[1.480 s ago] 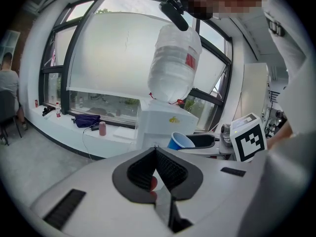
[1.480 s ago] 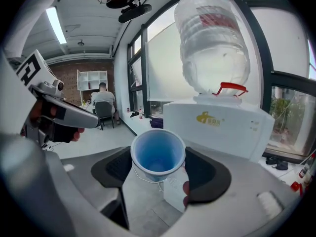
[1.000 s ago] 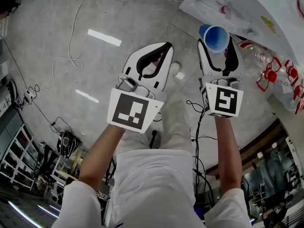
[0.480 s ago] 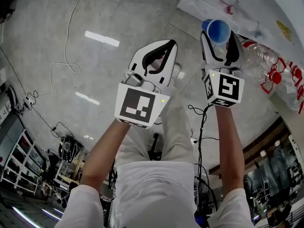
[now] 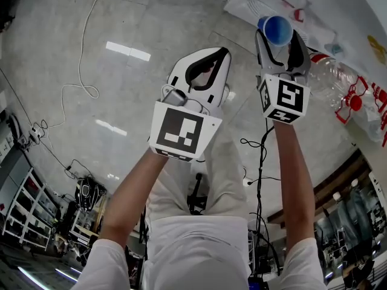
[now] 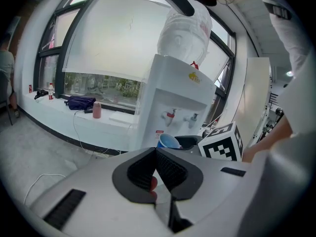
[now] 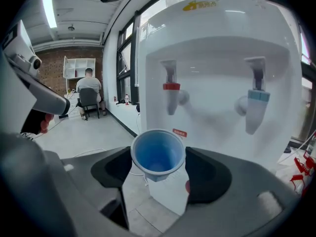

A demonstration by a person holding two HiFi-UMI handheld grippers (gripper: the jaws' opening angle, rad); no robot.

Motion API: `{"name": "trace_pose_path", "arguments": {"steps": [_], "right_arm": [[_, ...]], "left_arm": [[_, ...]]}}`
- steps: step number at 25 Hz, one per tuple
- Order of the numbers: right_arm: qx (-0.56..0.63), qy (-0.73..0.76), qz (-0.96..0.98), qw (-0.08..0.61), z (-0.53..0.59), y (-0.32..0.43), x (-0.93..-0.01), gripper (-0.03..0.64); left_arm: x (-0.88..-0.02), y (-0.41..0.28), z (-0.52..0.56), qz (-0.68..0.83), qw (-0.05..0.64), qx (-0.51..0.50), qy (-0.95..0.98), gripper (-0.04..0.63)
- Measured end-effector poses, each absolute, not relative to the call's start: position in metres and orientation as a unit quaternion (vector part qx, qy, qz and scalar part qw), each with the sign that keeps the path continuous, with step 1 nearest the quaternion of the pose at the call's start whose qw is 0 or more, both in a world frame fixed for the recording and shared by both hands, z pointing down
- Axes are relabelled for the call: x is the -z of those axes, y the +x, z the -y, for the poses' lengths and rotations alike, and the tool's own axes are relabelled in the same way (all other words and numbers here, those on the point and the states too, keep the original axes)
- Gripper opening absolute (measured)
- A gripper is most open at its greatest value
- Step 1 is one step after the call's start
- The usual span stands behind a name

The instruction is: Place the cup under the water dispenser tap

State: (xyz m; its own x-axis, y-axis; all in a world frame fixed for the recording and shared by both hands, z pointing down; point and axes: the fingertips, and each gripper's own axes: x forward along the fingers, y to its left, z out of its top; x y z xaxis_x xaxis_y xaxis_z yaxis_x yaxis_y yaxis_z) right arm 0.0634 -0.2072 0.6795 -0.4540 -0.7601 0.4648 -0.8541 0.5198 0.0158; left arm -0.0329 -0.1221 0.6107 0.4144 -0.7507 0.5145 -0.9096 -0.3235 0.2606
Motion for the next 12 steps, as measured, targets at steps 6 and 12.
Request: {"name": "trace_pose_path", "arguments": {"steps": [6,12], "right_arm": [[-0.102,0.482,0.841,0.223,0.222,0.062,-0.697,0.35],[-0.108,0.493,0.831,0.232,0.231,0.067,-0.713,0.35]], "left_arm": [[-0.623,-0.03,0.128,0.517,0.263,-0.15,0.801,0.008],[-0.632,-0.028,0.126,0.513,0.271,-0.149,0.801,0.008]]}}
